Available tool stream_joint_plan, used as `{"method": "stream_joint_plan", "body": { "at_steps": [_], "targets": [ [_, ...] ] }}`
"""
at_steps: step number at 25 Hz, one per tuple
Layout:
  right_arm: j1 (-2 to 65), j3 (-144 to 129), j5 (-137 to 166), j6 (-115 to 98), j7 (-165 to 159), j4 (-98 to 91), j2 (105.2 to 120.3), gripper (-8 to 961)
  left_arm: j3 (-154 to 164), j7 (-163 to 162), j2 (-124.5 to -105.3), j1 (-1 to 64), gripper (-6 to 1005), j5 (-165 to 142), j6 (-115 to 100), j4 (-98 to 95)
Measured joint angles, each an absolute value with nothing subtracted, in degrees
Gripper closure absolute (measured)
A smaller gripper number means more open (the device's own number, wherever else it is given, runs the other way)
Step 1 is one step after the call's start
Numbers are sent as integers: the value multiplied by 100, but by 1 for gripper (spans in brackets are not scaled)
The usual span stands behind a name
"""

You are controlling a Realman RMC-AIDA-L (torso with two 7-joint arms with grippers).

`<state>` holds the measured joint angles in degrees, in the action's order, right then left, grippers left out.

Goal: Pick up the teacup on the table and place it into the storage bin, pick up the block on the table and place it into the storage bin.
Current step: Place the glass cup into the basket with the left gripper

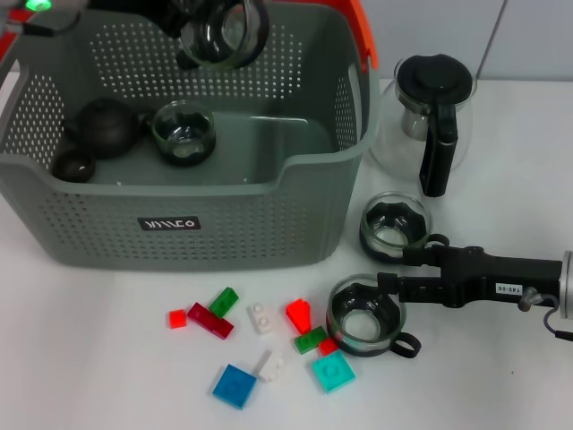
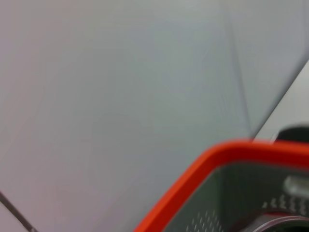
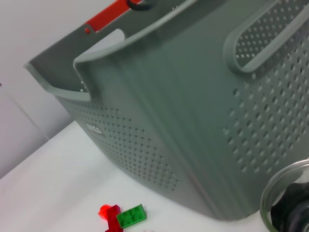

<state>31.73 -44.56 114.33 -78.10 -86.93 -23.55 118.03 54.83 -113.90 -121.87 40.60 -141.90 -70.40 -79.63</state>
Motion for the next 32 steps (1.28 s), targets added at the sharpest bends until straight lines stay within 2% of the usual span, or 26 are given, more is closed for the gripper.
{"method": "stream_joint_plan", "body": {
  "at_steps": [13,23,32],
  "targets": [
    [3163,-4455,11421,-7782,-8772,-2363,11804,42,6082,-11619,-12244,4974,953,-16158,-5478,-5623],
    [3197,-4447,11410,-7814,-8772,-2416,11803,41,6293,-11830,-12017,5171,951,-16377,-5220,-5160],
    [3207,-4447,11398,-7792,-8818,-2417,11774,41,6721,-11835,-11907,5129,949,-16384,-5142,-4826]
  ]
}}
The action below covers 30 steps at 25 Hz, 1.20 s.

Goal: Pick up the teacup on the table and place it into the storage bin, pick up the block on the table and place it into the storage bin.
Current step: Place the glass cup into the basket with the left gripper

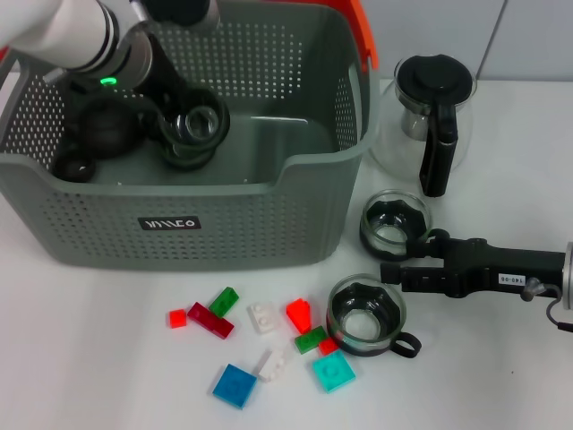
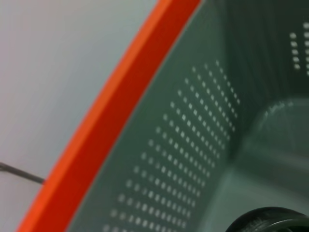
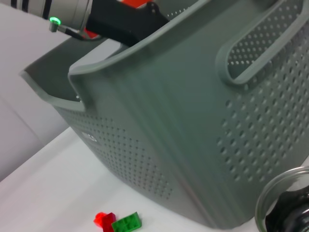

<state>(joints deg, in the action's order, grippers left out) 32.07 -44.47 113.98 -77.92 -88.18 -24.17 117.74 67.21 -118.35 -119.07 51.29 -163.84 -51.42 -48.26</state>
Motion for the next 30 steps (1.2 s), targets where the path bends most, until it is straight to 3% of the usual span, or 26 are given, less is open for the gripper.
{"method": "stream_joint_plan", "body": {
  "at_steps": [16,22,27,30],
  "targets": [
    [3175,-4447,11399,-7769,-8850,-2409,11733,42,6969,-11835,-11982,5029,946,-16382,-4709,-4787],
    [3166,-4447,11400,-7768,-8851,-2408,11726,42,6923,-11877,-12031,4865,793,-16383,-4775,-5183],
    [3168,-4447,11400,-7762,-8851,-2417,11724,41,6688,-12032,-12141,4493,541,-16277,-5274,-6181],
    [3182,-4447,11400,-7760,-8851,-2417,11724,41,6305,-11914,-12175,4344,449,-15918,-5998,-6799]
  ]
}}
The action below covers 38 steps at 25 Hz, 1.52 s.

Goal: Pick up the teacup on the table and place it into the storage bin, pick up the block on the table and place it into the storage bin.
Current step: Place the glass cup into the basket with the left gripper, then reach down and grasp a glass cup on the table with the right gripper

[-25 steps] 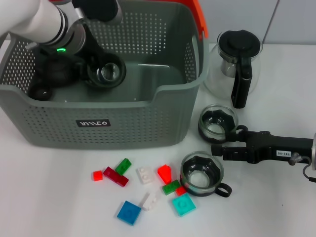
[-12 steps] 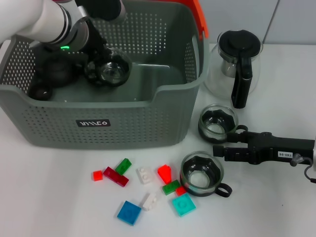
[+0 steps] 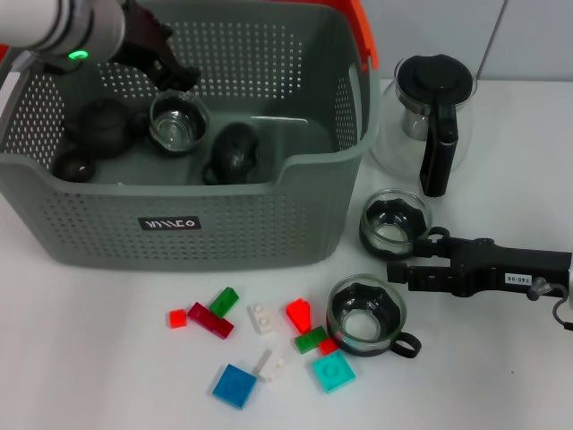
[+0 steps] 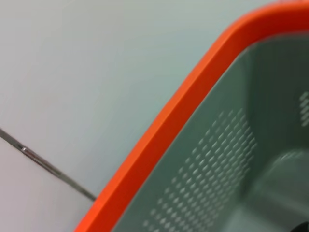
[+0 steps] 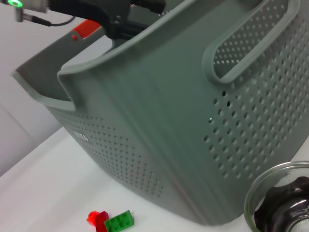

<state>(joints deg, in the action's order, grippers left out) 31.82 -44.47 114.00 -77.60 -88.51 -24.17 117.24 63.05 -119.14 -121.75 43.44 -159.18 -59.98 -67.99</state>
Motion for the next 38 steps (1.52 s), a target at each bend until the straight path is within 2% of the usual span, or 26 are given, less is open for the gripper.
{"method": "stream_joint_plan", "body": {
  "at_steps": [3,9,18,20,33,38],
  "targets": [
    [3185,-4447,11400,-7759,-8851,-2417,11724,41,5763,-11718,-12171,4214,358,-15220,-6790,-7294],
    [3178,-4447,11400,-7753,-8851,-2417,11724,41,4729,-11485,-12019,4081,360,-13855,-8239,-7708],
    [3195,-4447,11407,-7800,-8851,-2417,11725,42,2830,-11308,-11256,3933,364,-11935,-10605,-6631],
    [3194,-4447,11403,-7827,-8851,-2417,11725,42,2732,-11172,-11151,3826,366,-11640,-11007,-6306],
    [3223,-4447,11399,-8286,-8860,-2426,11704,42,3785,-10816,-11339,3248,372,-11721,-11785,-6461],
    [3192,-4317,11393,-8485,-9175,-2426,11630,42,4133,-10749,-11419,3235,372,-12039,-11773,-6501]
  ]
}}
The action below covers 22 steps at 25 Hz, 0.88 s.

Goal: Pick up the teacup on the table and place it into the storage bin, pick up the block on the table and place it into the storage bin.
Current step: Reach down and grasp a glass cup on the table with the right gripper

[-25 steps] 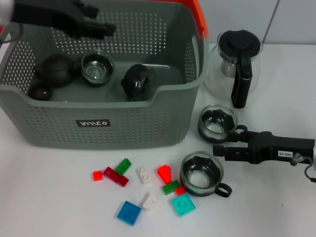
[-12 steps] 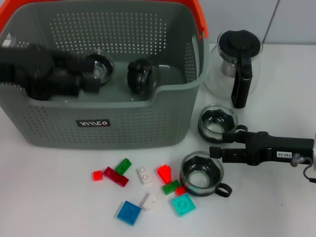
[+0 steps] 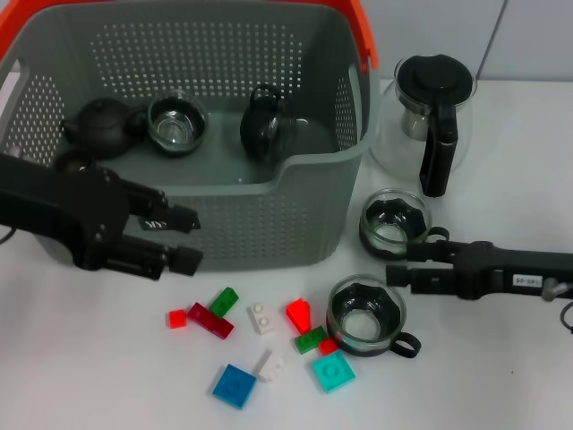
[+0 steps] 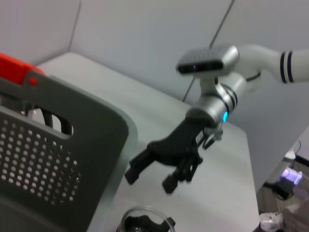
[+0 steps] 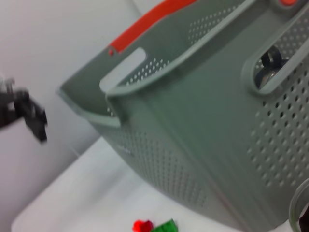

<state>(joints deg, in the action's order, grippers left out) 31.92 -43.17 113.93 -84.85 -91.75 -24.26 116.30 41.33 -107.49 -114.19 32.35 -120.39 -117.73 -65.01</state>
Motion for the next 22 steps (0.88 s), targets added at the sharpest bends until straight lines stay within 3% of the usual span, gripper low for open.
{"method": "stream_joint_plan", "body": {
  "at_steps": [7,22],
  "targets": [
    [3210,-4059,11427,-9110,-9691,-2460,11471,41,4087,-10649,-11434,3246,372,-12094,-11724,-6519],
    [3509,-4368,12602,-9997,-11058,-3841,11392,41,4070,-10411,-11430,3313,373,-12103,-11367,-6492]
  ]
}}
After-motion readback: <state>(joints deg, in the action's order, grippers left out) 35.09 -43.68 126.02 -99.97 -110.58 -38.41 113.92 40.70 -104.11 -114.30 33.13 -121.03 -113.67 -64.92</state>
